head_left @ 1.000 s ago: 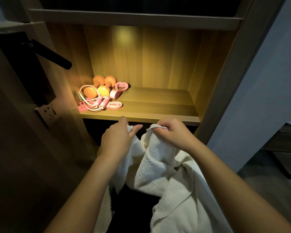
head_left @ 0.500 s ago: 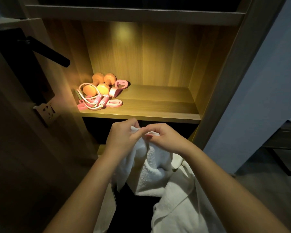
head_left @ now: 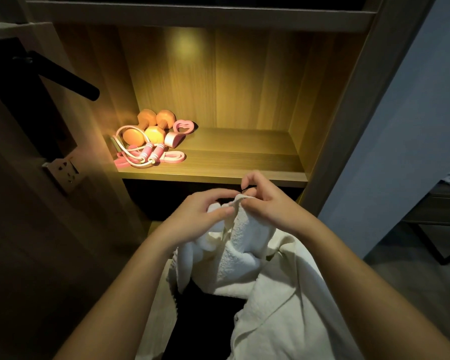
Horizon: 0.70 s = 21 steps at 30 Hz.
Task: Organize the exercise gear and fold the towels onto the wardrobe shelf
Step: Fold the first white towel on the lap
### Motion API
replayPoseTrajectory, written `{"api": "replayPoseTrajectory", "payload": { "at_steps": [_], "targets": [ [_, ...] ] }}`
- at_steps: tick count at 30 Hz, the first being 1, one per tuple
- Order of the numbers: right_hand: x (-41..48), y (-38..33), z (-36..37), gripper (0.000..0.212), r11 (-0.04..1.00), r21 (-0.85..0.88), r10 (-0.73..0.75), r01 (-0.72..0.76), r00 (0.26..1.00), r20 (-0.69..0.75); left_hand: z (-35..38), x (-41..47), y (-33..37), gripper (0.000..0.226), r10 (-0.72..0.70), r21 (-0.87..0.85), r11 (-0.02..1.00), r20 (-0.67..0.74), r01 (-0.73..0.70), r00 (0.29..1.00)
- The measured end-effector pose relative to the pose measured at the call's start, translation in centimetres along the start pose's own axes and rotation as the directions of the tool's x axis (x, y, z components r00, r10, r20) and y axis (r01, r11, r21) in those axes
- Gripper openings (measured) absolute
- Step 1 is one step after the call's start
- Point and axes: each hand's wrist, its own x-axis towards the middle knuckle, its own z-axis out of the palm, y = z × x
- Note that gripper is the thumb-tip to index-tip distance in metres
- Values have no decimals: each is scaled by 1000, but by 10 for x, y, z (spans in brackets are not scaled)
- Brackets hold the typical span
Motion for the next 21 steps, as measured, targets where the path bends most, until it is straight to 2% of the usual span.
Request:
{"api": "replayPoseTrajectory", "payload": {
  "at_steps": [1,2,3,6,8,10,13,14,15,16,17,19,21],
  "targets": [
    [-1,-1,-2,20,1000,18,-5,5,1000,0,4,2,3,27,5,8,1000,36,-6,999],
    [-2,-2,-4,21,1000,30,-8,8,1000,-5,8,5,5,18,6,30,1000,15,-6,1000],
    [-3,-2,-6,22,1000,28,-4,5,1000,-14,11,7,8,13,-1,55,999,-40,3,999],
    [-7,1,-13,19,995,-84,53,-56,998,-37,15,11,8,17,1,129,991,-222,29,975],
    [-6,5,-18,19,976,-196,93,-96,995,-25,10,10,5,18,-21,114,991,-378,68,926],
    [-3,8,-23,36,944,-306,117,-120,993,-30,-2,8,-2,19,-73,58,990,-570,129,818],
    [-4,19,-30,26,890,-420,120,-175,981,-155,-31,-3,-19,19,-203,-72,968,-786,240,584],
    [-5,23,-32,23,883,-426,116,-197,971,-209,-39,-7,-24,17,-237,-97,956,-813,278,532],
    [-6,25,-32,21,884,-422,98,-201,962,-254,-44,-11,-28,14,-263,-104,944,-808,312,527],
    [-7,25,-32,19,890,-416,68,-188,956,-287,-46,-12,-32,8,-286,-102,937,-775,335,564],
    [-6,24,-31,19,898,-410,31,-160,952,-304,-43,-12,-32,5,-305,-90,933,-710,347,635],
    [-3,15,-27,18,907,-411,-35,-90,957,-287,-29,-10,-25,24,-234,13,958,-544,287,805],
    [0,4,-21,17,904,-427,-77,-27,971,-224,-8,-4,-11,42,-97,110,984,-350,144,932]
  ]
}}
